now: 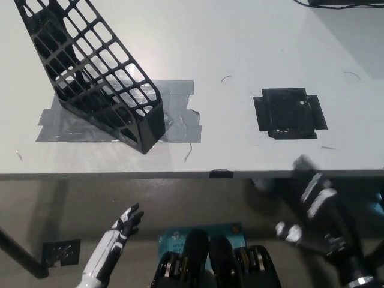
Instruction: A shelf with a book inside it is placed on the center of the desk infront of the robot. The robot uses its right hand to grab the book, take it out and hand it to a person.
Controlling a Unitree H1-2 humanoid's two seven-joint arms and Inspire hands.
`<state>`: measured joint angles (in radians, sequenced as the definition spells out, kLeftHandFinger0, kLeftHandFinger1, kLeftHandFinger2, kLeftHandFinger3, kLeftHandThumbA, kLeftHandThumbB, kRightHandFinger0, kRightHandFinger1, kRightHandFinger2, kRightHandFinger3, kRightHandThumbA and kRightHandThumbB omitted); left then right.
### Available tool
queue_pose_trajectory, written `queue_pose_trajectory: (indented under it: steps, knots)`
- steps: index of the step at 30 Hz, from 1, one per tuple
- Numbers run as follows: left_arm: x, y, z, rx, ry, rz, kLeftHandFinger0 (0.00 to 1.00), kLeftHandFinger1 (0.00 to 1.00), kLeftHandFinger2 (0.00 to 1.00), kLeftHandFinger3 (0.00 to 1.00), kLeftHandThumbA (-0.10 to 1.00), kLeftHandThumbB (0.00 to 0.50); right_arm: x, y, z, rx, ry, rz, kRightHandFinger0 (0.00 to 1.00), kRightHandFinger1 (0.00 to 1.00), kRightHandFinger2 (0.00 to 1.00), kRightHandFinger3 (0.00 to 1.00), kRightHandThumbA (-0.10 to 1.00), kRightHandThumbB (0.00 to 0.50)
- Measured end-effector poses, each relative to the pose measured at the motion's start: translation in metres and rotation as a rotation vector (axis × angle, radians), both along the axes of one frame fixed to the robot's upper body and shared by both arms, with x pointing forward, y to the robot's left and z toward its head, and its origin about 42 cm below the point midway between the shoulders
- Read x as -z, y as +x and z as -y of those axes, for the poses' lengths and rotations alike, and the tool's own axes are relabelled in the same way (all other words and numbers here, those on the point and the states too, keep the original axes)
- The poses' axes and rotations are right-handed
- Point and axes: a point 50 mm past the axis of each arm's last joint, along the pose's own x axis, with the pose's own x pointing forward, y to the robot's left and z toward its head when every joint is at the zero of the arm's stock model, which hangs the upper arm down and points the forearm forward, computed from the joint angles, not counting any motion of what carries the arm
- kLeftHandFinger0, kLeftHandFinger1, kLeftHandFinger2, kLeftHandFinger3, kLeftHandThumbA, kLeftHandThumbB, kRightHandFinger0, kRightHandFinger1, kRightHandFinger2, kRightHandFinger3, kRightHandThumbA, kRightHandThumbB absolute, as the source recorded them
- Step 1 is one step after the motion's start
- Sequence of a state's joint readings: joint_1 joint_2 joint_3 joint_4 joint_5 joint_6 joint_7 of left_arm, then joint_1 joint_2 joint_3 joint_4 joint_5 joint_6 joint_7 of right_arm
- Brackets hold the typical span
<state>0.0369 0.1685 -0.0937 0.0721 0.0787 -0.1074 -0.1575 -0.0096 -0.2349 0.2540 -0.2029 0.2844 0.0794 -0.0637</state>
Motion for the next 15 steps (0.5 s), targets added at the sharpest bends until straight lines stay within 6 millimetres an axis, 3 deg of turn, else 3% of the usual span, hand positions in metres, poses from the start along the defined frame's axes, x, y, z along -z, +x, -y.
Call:
queue_pose_trajectory:
  steps: [4,9,11,15]
  knots:
    - [0.005,-0.012,0.0,-0.038,-0.042,-0.011,1.0,1.0,1.0,1.0,0.99,0.246,0.03,-0.001,-0.008,-0.05,-0.102,-0.046,1.0,1.0,1.0,1.0,1.0,0.307]
    - [0.006,-0.022,-0.004,-0.072,-0.067,-0.008,1.0,1.0,1.0,1.0,0.99,0.233,0.037,-0.003,-0.01,-0.075,-0.162,-0.034,1.0,1.0,1.0,1.0,1.0,0.302]
    - [0.008,-0.027,-0.006,-0.083,-0.072,-0.009,1.0,1.0,1.0,1.0,1.0,0.248,0.039,-0.006,-0.011,-0.086,-0.186,-0.025,1.0,1.0,1.0,1.0,1.0,0.318]
    - [0.01,-0.032,-0.008,-0.096,-0.076,-0.012,1.0,1.0,1.0,1.0,0.99,0.276,0.043,-0.011,-0.011,-0.093,-0.209,-0.028,1.0,1.0,1.0,1.0,1.0,0.303]
